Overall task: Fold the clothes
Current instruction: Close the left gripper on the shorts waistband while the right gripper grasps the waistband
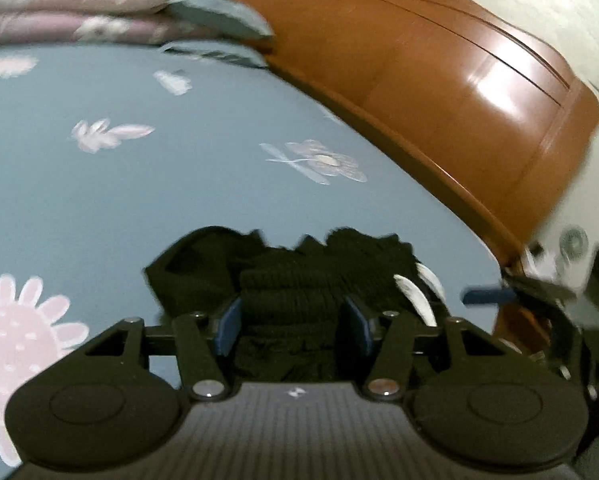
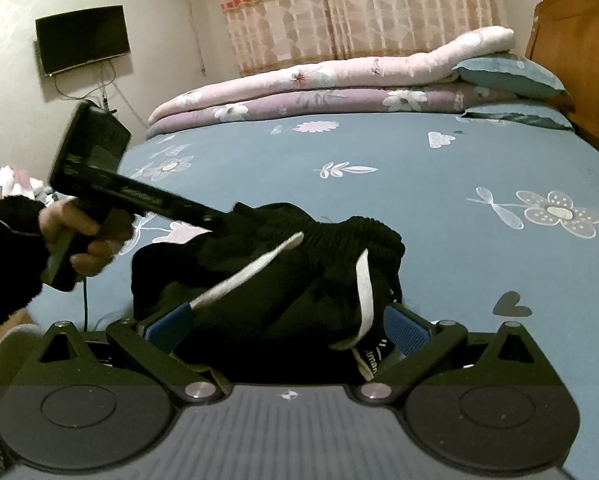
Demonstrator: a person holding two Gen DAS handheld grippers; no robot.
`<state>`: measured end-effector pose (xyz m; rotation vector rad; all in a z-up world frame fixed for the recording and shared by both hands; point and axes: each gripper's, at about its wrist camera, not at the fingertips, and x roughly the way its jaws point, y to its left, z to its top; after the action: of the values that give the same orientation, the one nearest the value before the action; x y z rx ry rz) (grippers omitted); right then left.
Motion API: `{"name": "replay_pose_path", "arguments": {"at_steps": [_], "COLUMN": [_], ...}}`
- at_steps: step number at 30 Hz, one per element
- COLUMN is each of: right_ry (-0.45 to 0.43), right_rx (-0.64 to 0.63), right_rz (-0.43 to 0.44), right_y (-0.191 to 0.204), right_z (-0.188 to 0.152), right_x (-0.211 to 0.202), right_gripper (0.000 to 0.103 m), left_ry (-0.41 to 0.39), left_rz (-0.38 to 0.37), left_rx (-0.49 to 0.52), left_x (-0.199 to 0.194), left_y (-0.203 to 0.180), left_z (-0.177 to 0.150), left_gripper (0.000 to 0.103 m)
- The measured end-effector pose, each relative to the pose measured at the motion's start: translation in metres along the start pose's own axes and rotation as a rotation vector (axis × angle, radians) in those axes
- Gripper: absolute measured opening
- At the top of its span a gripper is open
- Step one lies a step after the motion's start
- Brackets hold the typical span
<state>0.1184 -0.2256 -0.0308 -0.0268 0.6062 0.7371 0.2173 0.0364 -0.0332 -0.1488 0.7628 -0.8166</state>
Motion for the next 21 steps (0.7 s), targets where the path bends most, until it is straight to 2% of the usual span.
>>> {"name": "replay_pose_path", "arguments": {"at_steps": [2,5,8,9,12,14,16,17,18,19,21], "right_ry": [-0.005,-0.006,0.002,0.003,0.011,0.015,0.010,0.007,0.003,0.001,0.004], "right_rx": [0.001,0.015,0.012,0.009,0.009,0.012,0.020,0.024,0.029,0.034,0.039], "right_rz": [-0.005,-0.003,-0.005,-0.006,-0.009,-0.012,-0.011,-0.008,-0.005,-0.001,0.007], "right_y": [-0.002,-0.005,-0.004,-0.004,-0.004,-0.007,-0.008,-0.009,-0.009,-0.010,-0.010], "right_z": [0.000,0.000,0.000,0.000,-0.002,-0.002,-0.002,-0.002,-0.002,-0.002,-0.003], "right_x": [-0.002,-0.002,0.002,0.003,0.004,0.004,0.004,0.004,0.003,0.003,0.004], "right_gripper": [0.103,0.103,0.103,0.103,0.103,0.103,0.103,0.103,0.103,0.103,0.103], "left_ry": [-0.014,0.010,0.106,0.110,0.069,0.046,0.032,0.025,0.020,0.021,0.023], "left_rz": [-0.031,-0.071,-0.063,-0.069,-0.137,-0.166,-0.168,-0.172,-0.180,-0.164,-0.132], "left_rx": [0.054,0.119,0.082,0.045,-0.047,-0.076,-0.077,-0.078,-0.079,-0.076,-0.068], "left_x": [-0.011,-0.018,-0.005,-0.002,-0.004,-0.009,-0.014,-0.017,-0.020,-0.020,-0.021], "left_y": [-0.012,-0.022,-0.015,-0.012,-0.009,-0.012,-0.017,-0.019,-0.021,-0.022,-0.025], "left_z": [-0.002,-0.010,-0.022,-0.024,-0.026,-0.025,-0.025,-0.024,-0.024,-0.024,-0.025], "left_gripper": [0.053,0.054,0.054,0.054,0.053,0.048,0.035,0.035,0.036,0.046,0.059]}}
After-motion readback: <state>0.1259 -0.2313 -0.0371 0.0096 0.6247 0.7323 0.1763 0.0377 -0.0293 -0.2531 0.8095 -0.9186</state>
